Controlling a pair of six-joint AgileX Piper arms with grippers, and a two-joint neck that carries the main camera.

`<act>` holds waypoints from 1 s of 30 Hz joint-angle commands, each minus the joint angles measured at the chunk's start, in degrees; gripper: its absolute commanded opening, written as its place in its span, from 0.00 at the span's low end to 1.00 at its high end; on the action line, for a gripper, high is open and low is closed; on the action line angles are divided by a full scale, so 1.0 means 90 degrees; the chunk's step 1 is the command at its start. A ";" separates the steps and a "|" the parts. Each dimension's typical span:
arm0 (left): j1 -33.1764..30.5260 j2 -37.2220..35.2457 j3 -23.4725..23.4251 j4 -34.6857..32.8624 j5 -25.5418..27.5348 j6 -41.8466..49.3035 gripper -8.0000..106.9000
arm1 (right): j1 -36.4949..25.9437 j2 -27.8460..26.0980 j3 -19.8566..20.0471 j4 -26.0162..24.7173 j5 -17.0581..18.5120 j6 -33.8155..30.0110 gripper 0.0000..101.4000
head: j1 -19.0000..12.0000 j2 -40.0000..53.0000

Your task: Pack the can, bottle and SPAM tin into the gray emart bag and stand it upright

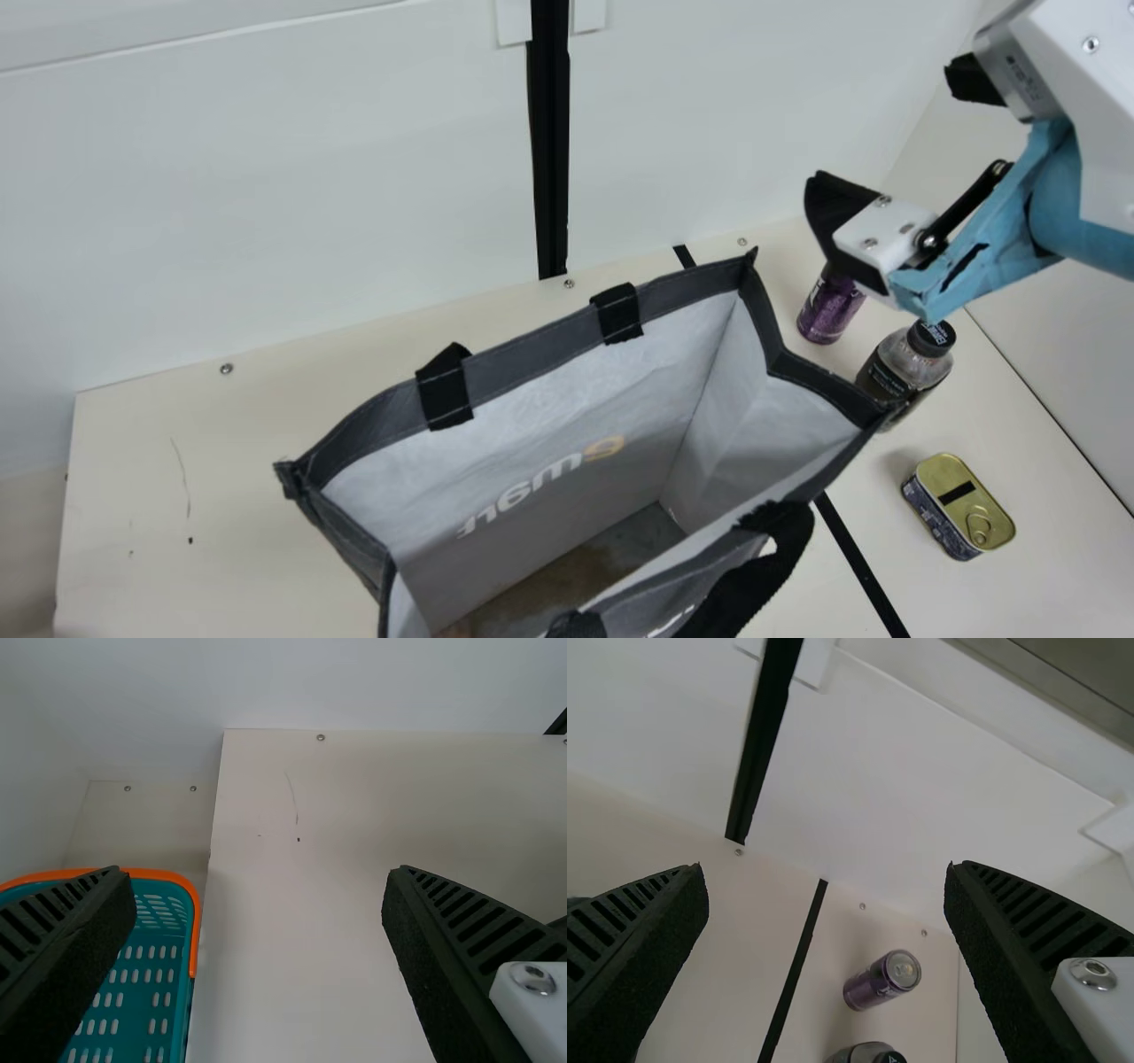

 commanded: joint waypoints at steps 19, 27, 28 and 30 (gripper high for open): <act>0.0000 0.0000 0.0000 0.0000 0.0000 0.0000 0.85 | -0.0946 0.0175 0.0749 -0.0587 0.0005 0.0352 0.94 | -0.0144 -0.0005; 0.0000 0.0000 0.0000 0.0000 0.0000 0.0000 0.85 | -0.1129 0.0188 0.1065 -0.0880 0.0005 0.0330 0.94 | -0.0144 -0.0005; 0.0000 0.0000 0.0000 0.0000 0.0000 0.0000 0.85 | -0.1154 0.0188 0.1095 -0.0903 0.0005 0.0319 0.94 | -0.0144 -0.0005; 0.0000 0.0000 0.0000 0.0000 0.0000 0.0000 0.85 | -0.1201 0.0187 0.1148 -0.0943 0.0005 0.0300 0.94 | -0.0144 -0.0005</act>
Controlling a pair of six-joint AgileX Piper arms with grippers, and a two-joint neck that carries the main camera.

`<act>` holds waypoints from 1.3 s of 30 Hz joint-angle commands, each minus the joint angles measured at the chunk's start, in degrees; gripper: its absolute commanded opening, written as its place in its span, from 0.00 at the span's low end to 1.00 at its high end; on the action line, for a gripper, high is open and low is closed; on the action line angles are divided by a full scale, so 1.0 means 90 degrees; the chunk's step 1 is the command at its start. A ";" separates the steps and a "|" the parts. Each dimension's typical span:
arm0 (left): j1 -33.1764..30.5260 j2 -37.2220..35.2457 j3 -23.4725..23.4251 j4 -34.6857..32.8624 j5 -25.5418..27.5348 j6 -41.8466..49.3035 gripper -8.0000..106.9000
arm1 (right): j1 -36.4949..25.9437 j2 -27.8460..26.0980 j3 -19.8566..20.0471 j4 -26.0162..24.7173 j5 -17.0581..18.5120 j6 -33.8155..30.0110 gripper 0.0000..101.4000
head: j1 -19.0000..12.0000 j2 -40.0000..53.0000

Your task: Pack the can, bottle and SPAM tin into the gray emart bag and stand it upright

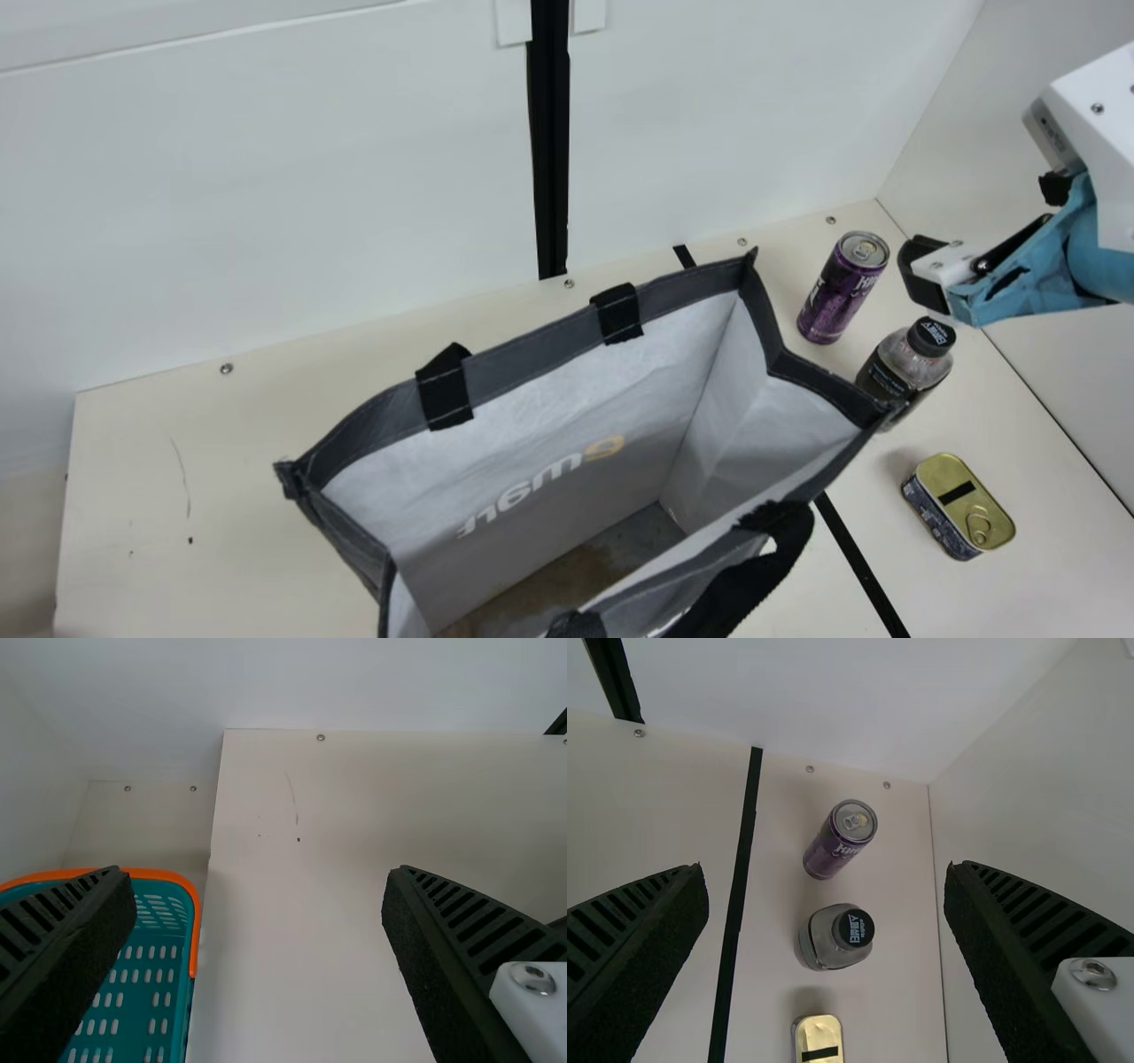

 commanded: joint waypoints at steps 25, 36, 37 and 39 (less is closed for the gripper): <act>0.0000 0.0000 0.0000 0.0000 0.0000 0.0000 0.85 | -0.0157 -0.0039 0.0189 -0.0088 0.0002 -0.0086 0.94 | -0.0144 -0.0005; 0.0000 0.0000 0.0000 0.0000 0.0000 0.0000 0.85 | -0.0157 -0.0039 0.0189 -0.0088 0.0002 -0.0086 0.94 | -0.0144 -0.0005; 0.0000 0.0000 0.0000 0.0000 0.0000 0.0000 0.85 | -0.0157 -0.0039 0.0189 -0.0088 0.0002 -0.0086 0.94 | -0.0144 -0.0005; 0.0000 0.0000 0.0000 0.0000 0.0000 0.0000 0.85 | -0.0157 -0.0039 0.0189 -0.0088 0.0002 -0.0086 0.94 | -0.0144 -0.0005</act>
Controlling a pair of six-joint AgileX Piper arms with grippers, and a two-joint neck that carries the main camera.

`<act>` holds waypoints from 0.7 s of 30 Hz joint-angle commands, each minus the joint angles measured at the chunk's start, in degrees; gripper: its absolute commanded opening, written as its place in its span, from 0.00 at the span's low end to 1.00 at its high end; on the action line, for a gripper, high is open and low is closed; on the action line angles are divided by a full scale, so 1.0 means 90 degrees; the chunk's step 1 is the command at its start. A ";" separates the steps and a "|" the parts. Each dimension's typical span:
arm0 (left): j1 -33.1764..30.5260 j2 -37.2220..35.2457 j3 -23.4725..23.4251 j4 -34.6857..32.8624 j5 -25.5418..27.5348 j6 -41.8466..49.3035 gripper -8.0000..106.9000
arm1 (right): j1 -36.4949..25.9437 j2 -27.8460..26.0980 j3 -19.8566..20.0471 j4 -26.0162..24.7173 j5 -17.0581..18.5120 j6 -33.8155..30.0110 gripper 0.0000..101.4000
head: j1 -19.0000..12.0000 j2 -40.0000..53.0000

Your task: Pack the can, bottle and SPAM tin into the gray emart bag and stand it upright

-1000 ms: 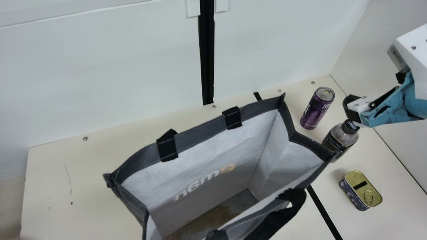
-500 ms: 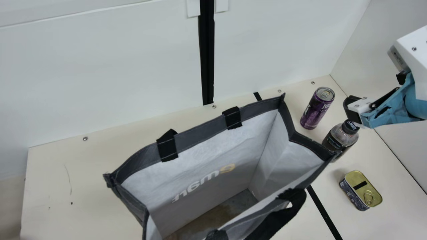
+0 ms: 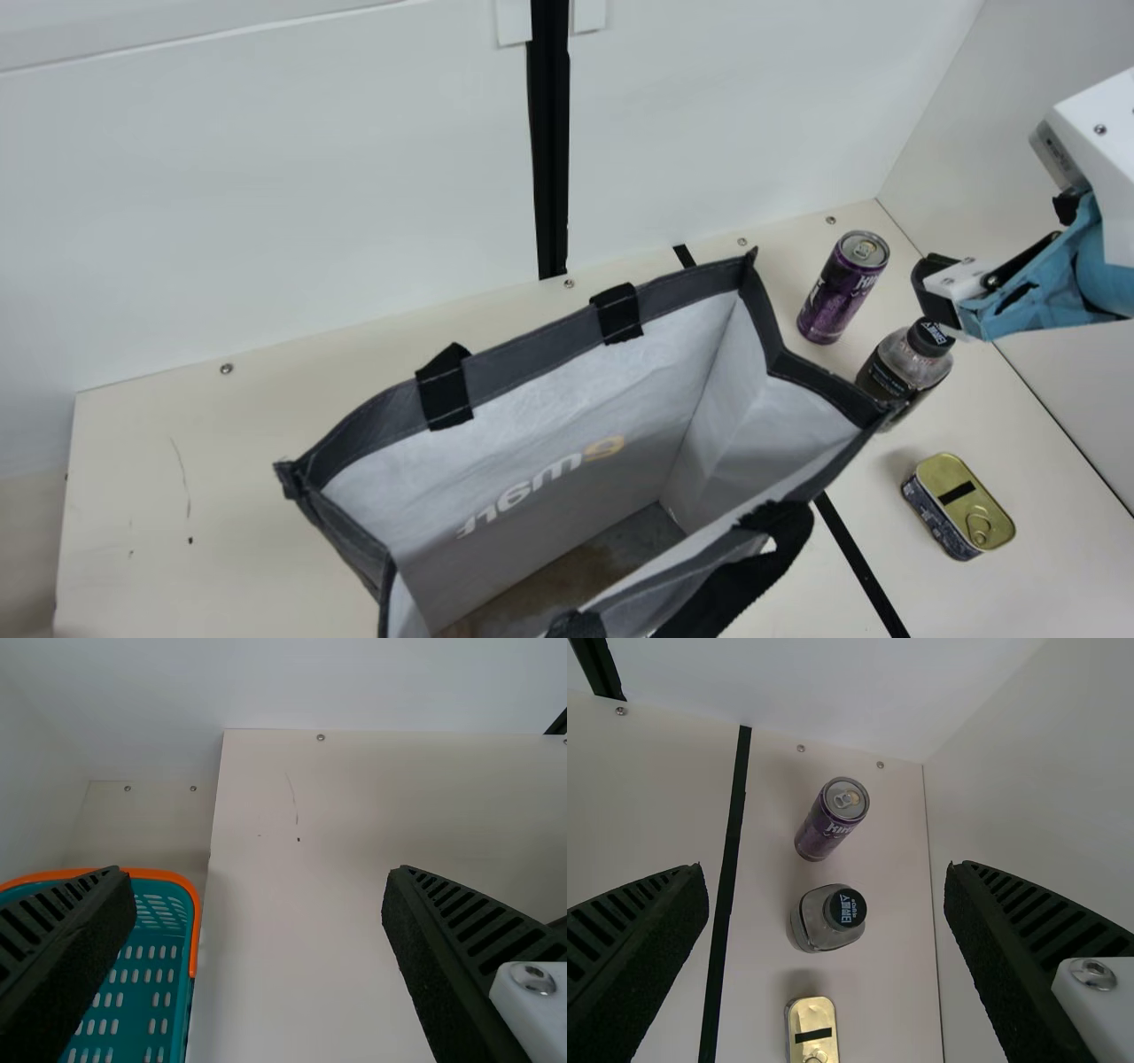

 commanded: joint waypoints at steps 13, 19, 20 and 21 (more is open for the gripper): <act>-0.0387 0.0176 -0.0032 0.0109 -0.0170 -0.0046 0.85 | 0.0000 0.0000 0.0000 0.0000 0.0000 0.0000 0.94 | -0.0144 -0.0015; -0.0619 0.0372 -0.0234 0.0203 -0.0272 -0.0155 0.85 | 0.0000 0.0000 0.0000 0.0000 0.0000 0.0000 0.94 | -0.0144 -0.0015; -0.0669 0.0412 -0.0283 0.0228 -0.0287 -0.0182 0.85 | 0.0000 0.0000 0.0000 0.0000 0.0000 0.0000 0.94 | -0.0144 -0.0015; -0.0694 0.0449 -0.0330 0.0232 -0.0304 -0.0185 0.85 | 0.0000 0.0000 0.0000 0.0000 0.0000 0.0000 0.94 | -0.0144 -0.0015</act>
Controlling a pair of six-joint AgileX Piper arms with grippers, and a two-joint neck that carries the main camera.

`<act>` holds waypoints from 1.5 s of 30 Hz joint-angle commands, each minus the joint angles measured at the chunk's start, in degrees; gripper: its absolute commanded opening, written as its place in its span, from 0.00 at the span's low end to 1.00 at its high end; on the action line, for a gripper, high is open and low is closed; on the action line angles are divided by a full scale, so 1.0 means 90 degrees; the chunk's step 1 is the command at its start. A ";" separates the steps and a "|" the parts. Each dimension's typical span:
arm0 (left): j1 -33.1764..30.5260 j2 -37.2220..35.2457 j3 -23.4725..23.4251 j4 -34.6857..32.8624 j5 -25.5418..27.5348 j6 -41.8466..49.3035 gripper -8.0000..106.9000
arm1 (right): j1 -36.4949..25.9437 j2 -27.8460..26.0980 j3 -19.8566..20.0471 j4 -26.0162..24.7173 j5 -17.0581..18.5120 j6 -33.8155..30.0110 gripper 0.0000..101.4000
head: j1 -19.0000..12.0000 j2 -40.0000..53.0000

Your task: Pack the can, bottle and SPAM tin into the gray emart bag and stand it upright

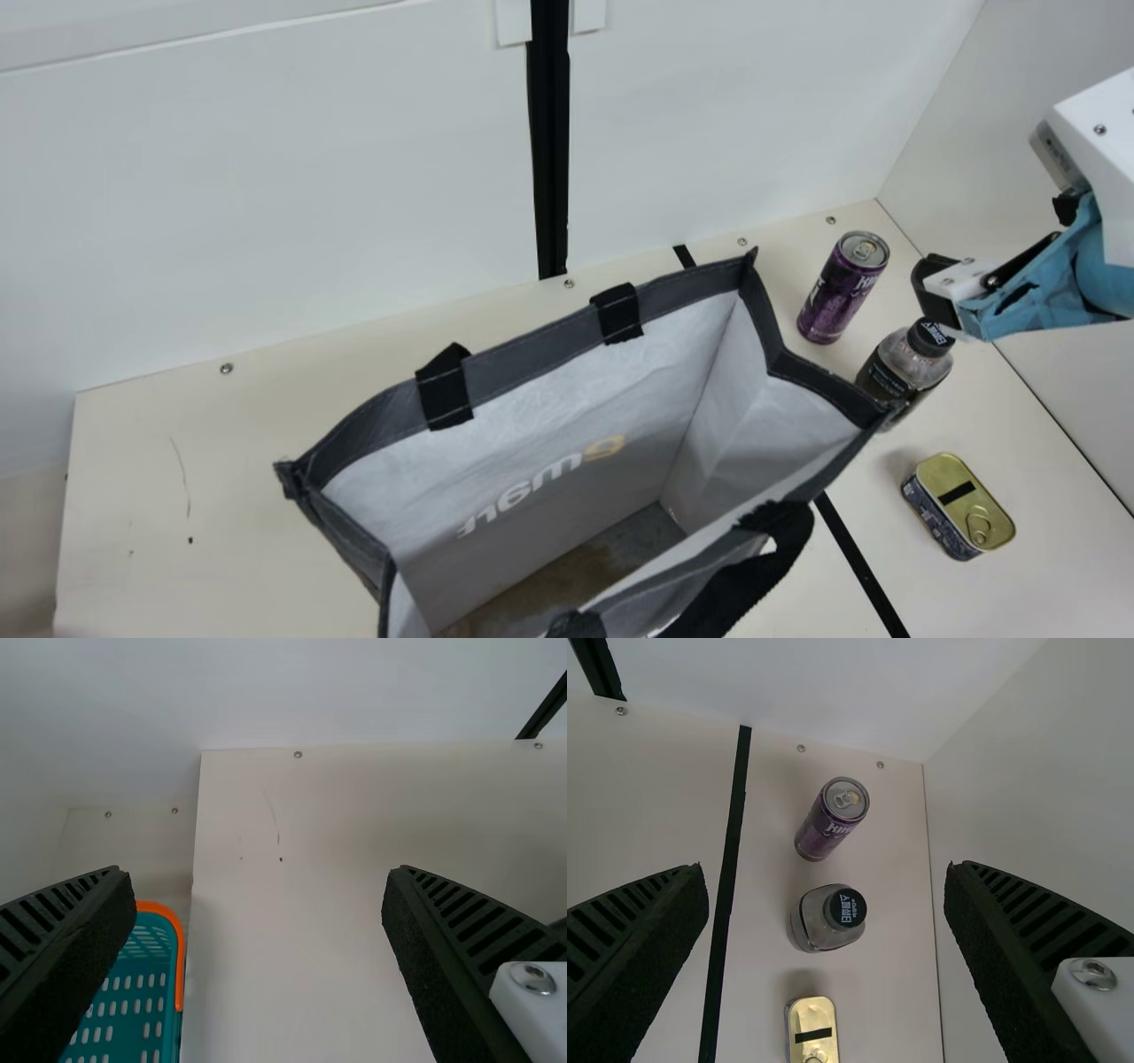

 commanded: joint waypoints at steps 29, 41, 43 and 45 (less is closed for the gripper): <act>-0.1003 0.1587 -0.1946 0.0090 -0.0471 0.0180 0.85 | 0.0000 0.0000 0.0000 0.0000 0.0000 0.0000 0.94 | -0.0144 -0.0005; -0.1768 0.2231 -0.2835 0.0218 -0.0422 0.0138 0.85 | 0.0000 0.0000 0.0000 0.0000 0.0000 0.0000 0.94 | -0.0144 -0.0005; -0.1905 0.2333 -0.2991 0.0221 -0.0391 0.0143 0.85 | 0.0000 0.0000 0.0000 0.0000 0.0000 0.0000 0.94 | -0.0144 -0.0005; -0.2050 0.2436 -0.3146 0.0238 -0.0364 0.0151 0.85 | 0.0000 0.0000 0.0000 0.0000 0.0000 0.0000 0.94 | -0.0144 -0.0005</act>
